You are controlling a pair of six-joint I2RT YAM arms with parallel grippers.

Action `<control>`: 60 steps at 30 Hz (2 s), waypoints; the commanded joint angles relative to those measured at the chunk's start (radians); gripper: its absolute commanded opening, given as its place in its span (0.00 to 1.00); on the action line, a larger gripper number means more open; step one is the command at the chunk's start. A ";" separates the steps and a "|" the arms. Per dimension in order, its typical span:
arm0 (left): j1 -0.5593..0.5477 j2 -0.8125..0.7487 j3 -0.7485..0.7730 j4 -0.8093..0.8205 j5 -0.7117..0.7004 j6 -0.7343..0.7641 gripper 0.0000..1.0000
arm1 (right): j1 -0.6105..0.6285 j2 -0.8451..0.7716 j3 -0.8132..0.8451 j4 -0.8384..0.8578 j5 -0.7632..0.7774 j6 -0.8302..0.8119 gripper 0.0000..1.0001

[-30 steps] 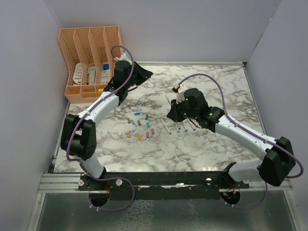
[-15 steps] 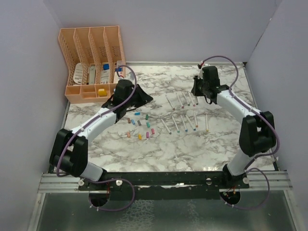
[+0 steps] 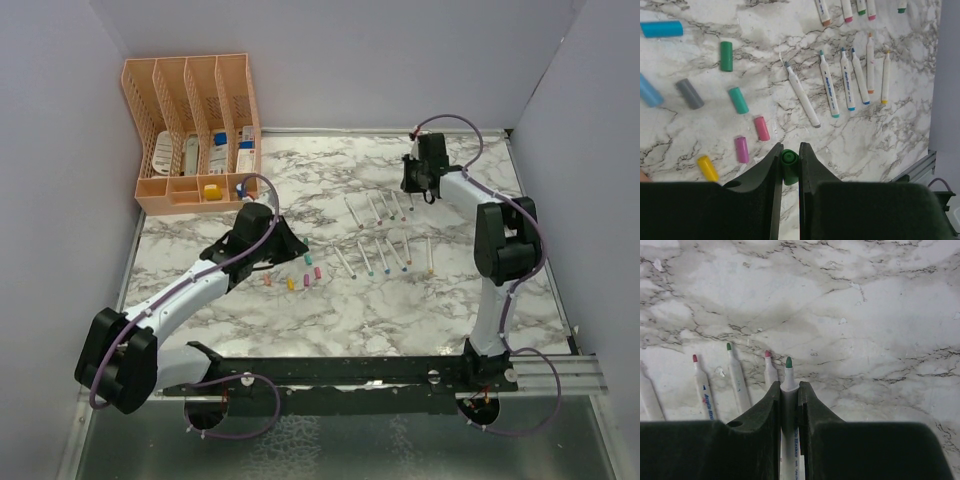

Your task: Open the pen caps

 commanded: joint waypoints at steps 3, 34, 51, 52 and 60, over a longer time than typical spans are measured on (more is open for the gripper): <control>-0.031 -0.023 -0.036 -0.030 -0.037 0.000 0.00 | -0.038 0.067 0.024 0.049 0.024 -0.029 0.01; -0.090 0.315 0.184 -0.028 -0.148 0.114 0.00 | -0.054 0.101 -0.042 0.085 0.000 0.011 0.48; -0.090 0.534 0.285 -0.042 -0.157 0.170 0.08 | -0.057 -0.190 -0.042 0.069 -0.060 0.022 0.75; -0.091 0.541 0.286 -0.042 -0.154 0.169 0.10 | -0.057 -0.215 -0.048 0.067 -0.066 0.023 0.76; -0.090 0.515 0.292 -0.062 -0.176 0.171 0.48 | -0.056 -0.389 -0.086 0.045 -0.146 0.030 0.98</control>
